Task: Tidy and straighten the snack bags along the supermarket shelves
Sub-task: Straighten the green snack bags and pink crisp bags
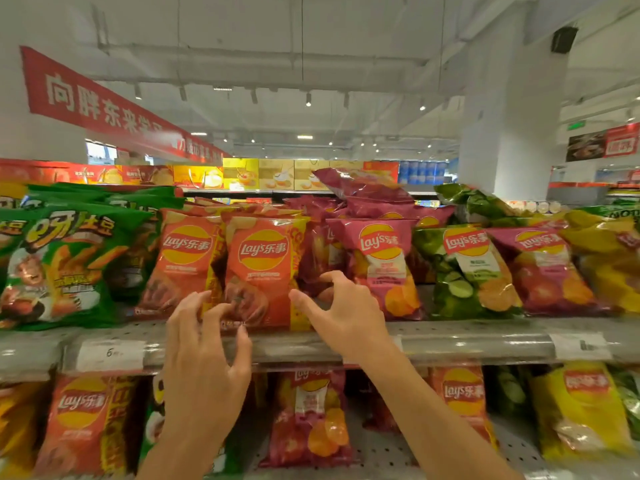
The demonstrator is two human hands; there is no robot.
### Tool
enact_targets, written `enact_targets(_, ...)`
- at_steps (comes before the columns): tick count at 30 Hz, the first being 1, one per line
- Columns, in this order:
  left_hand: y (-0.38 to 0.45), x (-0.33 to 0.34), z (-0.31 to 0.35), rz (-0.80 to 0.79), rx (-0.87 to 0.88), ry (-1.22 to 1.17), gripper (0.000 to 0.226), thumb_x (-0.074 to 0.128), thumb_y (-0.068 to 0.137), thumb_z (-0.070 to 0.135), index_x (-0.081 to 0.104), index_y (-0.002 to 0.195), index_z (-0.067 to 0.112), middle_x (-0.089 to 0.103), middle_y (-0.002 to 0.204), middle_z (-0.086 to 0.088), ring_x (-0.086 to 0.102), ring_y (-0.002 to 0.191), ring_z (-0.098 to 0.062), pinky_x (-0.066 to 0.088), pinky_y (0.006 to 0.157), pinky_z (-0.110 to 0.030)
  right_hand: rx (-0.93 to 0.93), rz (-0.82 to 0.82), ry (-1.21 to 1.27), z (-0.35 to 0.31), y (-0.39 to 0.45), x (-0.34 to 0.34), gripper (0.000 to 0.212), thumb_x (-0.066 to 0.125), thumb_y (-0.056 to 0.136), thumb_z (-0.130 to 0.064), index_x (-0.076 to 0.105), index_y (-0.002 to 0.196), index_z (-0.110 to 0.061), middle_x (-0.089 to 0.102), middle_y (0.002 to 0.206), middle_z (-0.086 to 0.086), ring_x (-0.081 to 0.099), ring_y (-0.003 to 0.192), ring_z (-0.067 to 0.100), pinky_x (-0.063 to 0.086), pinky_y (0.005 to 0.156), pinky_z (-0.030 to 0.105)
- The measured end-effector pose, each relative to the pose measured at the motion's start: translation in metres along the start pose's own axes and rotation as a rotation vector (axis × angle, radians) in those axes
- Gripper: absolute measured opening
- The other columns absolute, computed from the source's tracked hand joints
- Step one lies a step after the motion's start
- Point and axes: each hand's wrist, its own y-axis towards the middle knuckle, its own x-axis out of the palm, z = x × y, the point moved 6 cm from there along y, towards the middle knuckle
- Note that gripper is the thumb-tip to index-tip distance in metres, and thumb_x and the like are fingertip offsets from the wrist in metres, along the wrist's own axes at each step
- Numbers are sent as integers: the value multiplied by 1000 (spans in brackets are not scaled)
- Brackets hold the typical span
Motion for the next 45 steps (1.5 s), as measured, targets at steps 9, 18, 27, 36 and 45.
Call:
enact_targets(9,-10,89,206,-187,100,-401,30,61,91,29,58,119,18,58,113,6,54,107,-11,40,95,-17,32,390,242,164,-29,-151,19,66,94,-45,72,97,-28,71,82,-18,67,78,-2,59,75,26)
enact_targets(18,30,202,284,-639,-448,-482,125,63,51,83,24,152,19,50,142,1,49,120,-17,41,92,-30,199,336,-57,320,14,-265,82,67,87,-61,43,149,-12,51,142,10,45,133,28,39,109,42)
enact_targets(27,32,214,279,-822,-559,-557,86,75,41,70,62,113,26,68,98,16,63,91,-2,44,65,-15,325,-189,35,362,61,-236,124,74,56,-85,37,145,-9,58,136,5,59,120,25,53,99,40)
enact_targets(36,28,209,268,-661,-627,-676,94,84,44,59,61,127,21,70,100,15,64,96,-6,48,71,-21,115,-151,138,357,59,-234,133,74,53,-86,13,158,-30,57,144,-5,58,128,24,51,106,49)
enact_targets(45,29,207,261,-636,-639,-732,105,88,45,55,56,135,14,71,116,3,63,112,-19,46,106,-46,61,-49,198,353,60,-243,72,83,60,-69,58,117,-33,72,108,-14,68,102,12,59,92,42)
